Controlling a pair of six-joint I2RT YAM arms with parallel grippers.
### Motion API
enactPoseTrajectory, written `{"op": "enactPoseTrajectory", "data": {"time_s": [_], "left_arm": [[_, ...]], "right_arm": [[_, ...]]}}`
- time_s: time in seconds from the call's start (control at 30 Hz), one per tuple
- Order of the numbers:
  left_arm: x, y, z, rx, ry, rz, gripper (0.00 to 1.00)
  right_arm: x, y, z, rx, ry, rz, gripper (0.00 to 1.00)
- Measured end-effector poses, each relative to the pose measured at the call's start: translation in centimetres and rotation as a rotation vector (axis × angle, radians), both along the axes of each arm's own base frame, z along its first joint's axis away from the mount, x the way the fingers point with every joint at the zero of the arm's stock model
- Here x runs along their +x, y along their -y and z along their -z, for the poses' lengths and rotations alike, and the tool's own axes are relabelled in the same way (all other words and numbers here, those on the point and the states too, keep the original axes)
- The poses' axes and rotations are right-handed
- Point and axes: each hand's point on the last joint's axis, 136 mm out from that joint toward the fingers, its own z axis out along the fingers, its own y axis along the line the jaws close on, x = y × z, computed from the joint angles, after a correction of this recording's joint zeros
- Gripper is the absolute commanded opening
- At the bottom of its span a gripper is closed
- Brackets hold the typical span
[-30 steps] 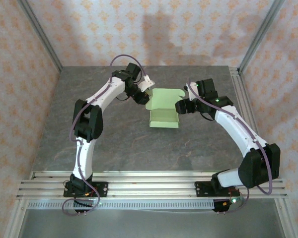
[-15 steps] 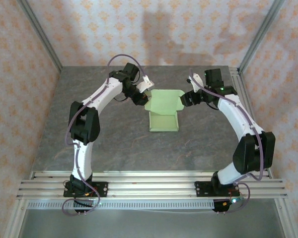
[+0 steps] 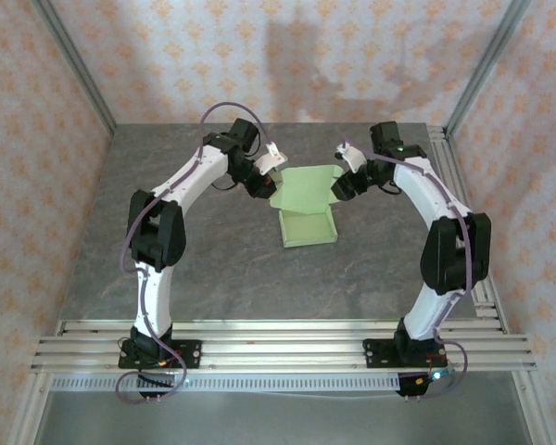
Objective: Fold the paper box
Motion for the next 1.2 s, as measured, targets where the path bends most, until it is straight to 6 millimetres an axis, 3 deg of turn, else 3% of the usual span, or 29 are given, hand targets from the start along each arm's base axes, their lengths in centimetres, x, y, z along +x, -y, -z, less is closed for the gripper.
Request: {"op": "enactPoseTrajectory", "data": {"time_s": [0.2, 0.37, 0.63, 0.87, 1.2], "left_arm": [[-0.3, -0.1, 0.1, 0.007, -0.012, 0.005, 0.02], [-0.4, -0.2, 0.2, 0.009, -0.014, 0.01, 0.03], [-0.4, -0.2, 0.1, 0.009, -0.009, 0.016, 0.03], [-0.4, -0.1, 0.0, 0.009, -0.008, 0.015, 0.03], [-0.1, 0.0, -0.1, 0.0, -0.025, -0.034, 0.03]], "right_arm": [[2.4, -0.1, -0.1, -0.016, 0.004, -0.042, 0.65], [2.4, -0.9, 0.5, -0.006, -0.06, -0.124, 0.56], [0.2, -0.9, 2.4, -0.011, -0.193, -0.196, 0.26], [-0.4, -0.8, 2.6, -0.014, -0.222, -0.2, 0.0], [-0.2, -0.9, 2.8, -0.01, -0.191, -0.122, 0.0]]}}
